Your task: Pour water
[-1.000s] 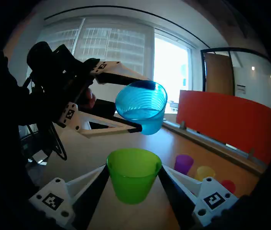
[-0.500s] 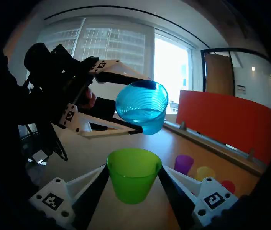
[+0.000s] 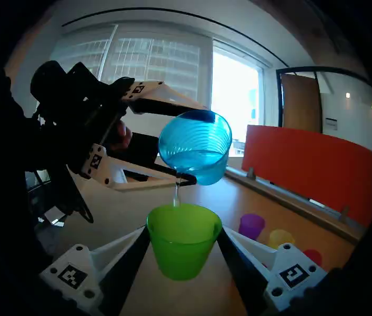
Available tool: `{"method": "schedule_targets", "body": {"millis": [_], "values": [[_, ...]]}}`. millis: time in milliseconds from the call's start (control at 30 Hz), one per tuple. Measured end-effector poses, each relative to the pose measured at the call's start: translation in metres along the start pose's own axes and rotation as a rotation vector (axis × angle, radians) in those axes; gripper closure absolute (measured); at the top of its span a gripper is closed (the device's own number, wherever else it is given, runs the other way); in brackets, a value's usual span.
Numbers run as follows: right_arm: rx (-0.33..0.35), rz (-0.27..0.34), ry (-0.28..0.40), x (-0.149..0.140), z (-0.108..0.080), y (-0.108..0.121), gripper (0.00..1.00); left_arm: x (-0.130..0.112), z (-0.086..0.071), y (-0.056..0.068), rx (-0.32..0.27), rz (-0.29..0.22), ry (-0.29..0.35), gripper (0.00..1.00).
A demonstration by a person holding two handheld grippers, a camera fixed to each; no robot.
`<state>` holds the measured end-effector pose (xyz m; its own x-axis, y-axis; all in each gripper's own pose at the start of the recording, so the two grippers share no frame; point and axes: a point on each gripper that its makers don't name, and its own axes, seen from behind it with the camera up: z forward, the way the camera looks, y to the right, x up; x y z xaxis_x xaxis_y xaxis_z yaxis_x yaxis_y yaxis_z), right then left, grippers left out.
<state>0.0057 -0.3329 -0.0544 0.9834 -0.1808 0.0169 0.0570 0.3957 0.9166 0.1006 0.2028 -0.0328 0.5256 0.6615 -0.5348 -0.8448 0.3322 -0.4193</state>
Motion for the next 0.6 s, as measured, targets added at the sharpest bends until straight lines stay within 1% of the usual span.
{"method": "schedule_targets", "body": {"millis": [167, 600], "values": [[0.002, 0.000, 0.000, 0.0003, 0.0002, -0.0006, 0.09, 0.0007, -0.0001, 0.0016, -0.001, 0.007, 0.001, 0.13], [0.004, -0.002, -0.001, -0.0001, 0.0005, -0.0007, 0.09, 0.0021, -0.0010, 0.0005, 0.003, 0.029, 0.001, 0.13]]}}
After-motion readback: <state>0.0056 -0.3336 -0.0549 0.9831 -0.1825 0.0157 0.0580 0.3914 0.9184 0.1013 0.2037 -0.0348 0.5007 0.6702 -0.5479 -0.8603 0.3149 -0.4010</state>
